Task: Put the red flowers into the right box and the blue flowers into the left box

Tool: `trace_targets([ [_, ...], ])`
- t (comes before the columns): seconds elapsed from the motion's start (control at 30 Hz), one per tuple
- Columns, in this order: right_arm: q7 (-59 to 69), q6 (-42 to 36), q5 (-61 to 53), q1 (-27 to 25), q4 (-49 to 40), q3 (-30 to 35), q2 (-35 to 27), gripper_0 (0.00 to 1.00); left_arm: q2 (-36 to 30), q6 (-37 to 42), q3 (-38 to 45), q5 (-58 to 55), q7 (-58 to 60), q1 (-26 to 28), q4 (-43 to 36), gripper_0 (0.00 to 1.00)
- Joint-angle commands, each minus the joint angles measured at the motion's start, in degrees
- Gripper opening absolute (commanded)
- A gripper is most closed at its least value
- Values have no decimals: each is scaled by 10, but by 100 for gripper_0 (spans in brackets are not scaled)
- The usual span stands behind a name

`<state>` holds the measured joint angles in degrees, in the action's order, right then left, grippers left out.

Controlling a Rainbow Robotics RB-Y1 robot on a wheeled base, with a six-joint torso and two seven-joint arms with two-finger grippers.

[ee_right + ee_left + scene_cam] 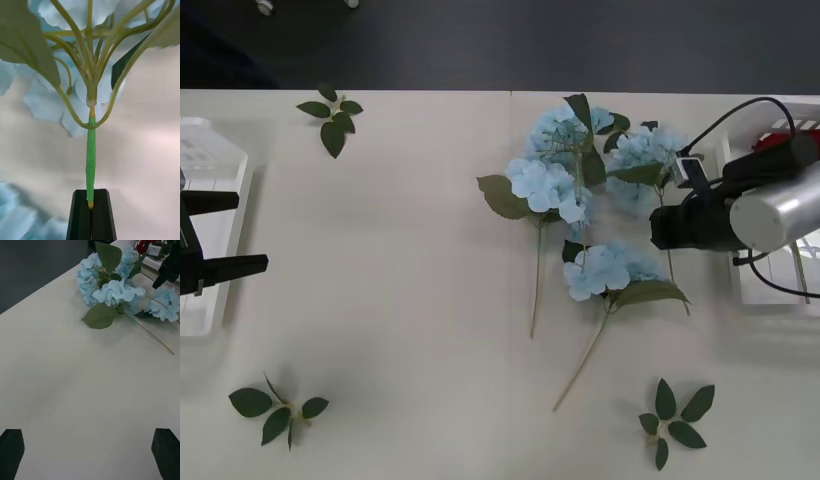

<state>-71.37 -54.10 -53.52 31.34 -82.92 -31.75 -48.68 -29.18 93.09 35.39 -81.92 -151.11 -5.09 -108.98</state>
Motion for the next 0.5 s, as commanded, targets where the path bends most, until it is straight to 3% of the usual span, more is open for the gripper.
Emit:
trace_targets([
  [0.03,18,-90,-38,12,-81,106,-27,0,-13,-5,12,-2,-39,13,-14,100],
  [0.27,18,-210,-93,12,-163,216,-42,0,-13,-5,12,-2,-39,13,-14,100],
  [0.5,0,-195,-174,11,-226,257,-75,0,-4,0,11,-3,-39,22,-12,100],
])
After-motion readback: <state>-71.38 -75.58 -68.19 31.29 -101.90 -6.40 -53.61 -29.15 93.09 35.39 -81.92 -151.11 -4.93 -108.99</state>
